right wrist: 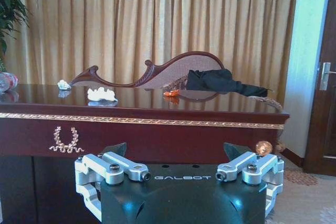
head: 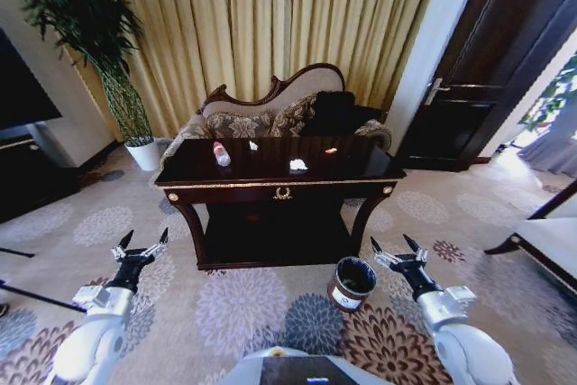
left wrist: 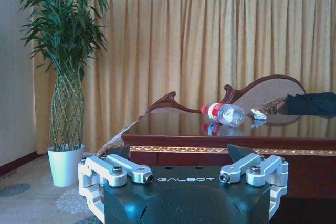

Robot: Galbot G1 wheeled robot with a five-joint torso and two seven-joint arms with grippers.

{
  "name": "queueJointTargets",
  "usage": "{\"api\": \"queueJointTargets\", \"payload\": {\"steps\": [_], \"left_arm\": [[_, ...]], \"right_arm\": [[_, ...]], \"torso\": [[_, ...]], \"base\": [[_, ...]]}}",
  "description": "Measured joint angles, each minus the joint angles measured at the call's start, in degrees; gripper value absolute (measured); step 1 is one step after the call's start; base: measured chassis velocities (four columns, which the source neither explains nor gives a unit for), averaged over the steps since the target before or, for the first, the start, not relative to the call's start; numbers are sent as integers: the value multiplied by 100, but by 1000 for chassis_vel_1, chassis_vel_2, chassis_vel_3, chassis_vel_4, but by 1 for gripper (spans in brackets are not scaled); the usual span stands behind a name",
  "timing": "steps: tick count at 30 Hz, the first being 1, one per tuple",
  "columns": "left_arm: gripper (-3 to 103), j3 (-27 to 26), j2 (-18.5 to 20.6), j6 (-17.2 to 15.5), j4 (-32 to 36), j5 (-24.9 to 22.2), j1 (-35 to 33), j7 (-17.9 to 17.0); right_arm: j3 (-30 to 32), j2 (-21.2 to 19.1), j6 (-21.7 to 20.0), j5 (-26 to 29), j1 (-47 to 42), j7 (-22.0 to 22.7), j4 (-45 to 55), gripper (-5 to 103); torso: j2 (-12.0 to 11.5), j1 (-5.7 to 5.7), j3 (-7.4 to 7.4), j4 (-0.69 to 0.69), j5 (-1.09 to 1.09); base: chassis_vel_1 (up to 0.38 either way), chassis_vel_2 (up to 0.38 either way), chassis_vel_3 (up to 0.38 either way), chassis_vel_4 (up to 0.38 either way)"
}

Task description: Move to the front of the table and place the trash on the table into the trash bin.

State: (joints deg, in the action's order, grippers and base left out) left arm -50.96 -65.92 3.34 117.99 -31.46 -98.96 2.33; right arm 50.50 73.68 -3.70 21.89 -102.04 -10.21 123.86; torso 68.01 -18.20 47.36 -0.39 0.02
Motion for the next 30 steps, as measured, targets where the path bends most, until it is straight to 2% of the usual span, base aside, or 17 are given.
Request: {"api": "queueJointTargets", "payload": {"steps": [26, 28, 30], "left_arm": [[100, -8, -21, -31, 79, 37, -17, 5], [100, -62, -9, -78, 208, 1, -48, -6], [100, -246, 72, -386, 654, -139, -92, -114]], "right_arm": [[-61, 5, 6, -26, -5, 9, -11, 100], [-35, -12, -1, 22, 2, 36, 22, 100], [58, -137, -68, 244, 60, 128, 150, 100]], "torso": [[0, 0, 0, -1, -1], [0, 0, 0, -1, -1], [0, 0, 0, 0, 2]], "base": [[-125, 123, 128, -126], [-120, 118, 136, -113], [-124, 114, 114, -108]]}}
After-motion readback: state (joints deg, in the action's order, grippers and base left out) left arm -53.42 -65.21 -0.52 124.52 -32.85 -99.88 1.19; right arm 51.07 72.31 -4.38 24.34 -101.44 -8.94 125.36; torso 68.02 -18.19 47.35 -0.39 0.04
